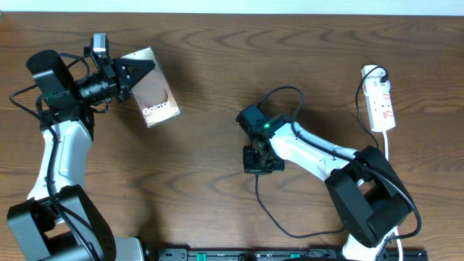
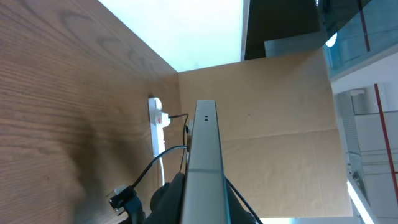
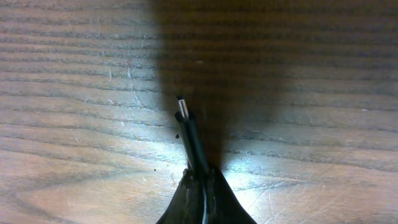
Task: Plug charger to phone and switch on socket
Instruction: 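Grasp the USB plug with the right gripper and lift it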
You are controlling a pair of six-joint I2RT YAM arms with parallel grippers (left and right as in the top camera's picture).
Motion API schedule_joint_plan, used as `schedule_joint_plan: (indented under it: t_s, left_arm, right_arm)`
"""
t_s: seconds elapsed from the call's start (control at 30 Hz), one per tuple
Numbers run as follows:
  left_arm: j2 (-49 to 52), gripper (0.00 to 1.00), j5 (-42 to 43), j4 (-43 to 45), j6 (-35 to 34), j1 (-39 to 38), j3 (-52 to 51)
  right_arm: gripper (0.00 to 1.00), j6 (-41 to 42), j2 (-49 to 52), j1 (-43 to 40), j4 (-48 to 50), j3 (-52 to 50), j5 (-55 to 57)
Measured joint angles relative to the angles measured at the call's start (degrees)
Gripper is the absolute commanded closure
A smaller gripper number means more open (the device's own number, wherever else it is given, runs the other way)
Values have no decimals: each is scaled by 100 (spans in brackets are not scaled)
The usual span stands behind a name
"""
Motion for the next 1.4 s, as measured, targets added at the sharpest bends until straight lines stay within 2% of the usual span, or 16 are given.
schedule_joint_plan:
  t_s: [0.17,0.23,0.4,0.5,0.7,0.83,1.17,1.33,1.4]
  left_arm:
    - [0,93,0,0,0,0,0]
    - [0,93,2,0,0,0,0]
    - [0,93,13,0,0,0,-2]
    - [0,93,20,0,0,0,0]
    - [0,93,13,0,0,0,0]
    - [0,93,-4,0,0,0,0]
    - [0,93,-28,0,42,0,0]
    - [0,93,-219,2,98,0,0]
    - [0,93,-354,-2,105,0,0]
  right_arm:
    - [99,-280,0,-11,269,-15,-243]
    - [99,-723,0,-55,678,-48,-708]
    - [99,-2302,4,-256,1751,-57,-2894]
    - [99,-3045,4,-361,2048,-57,-4170]
    - [99,-3716,4,-544,2649,-57,-5851]
    - [99,-3842,4,-595,2933,-57,-6391]
    - [99,-3794,4,-597,3161,-57,-6675]
    - [99,-2857,17,-597,4369,-101,-6736]
    - [99,-2208,17,-597,5117,-98,-6776]
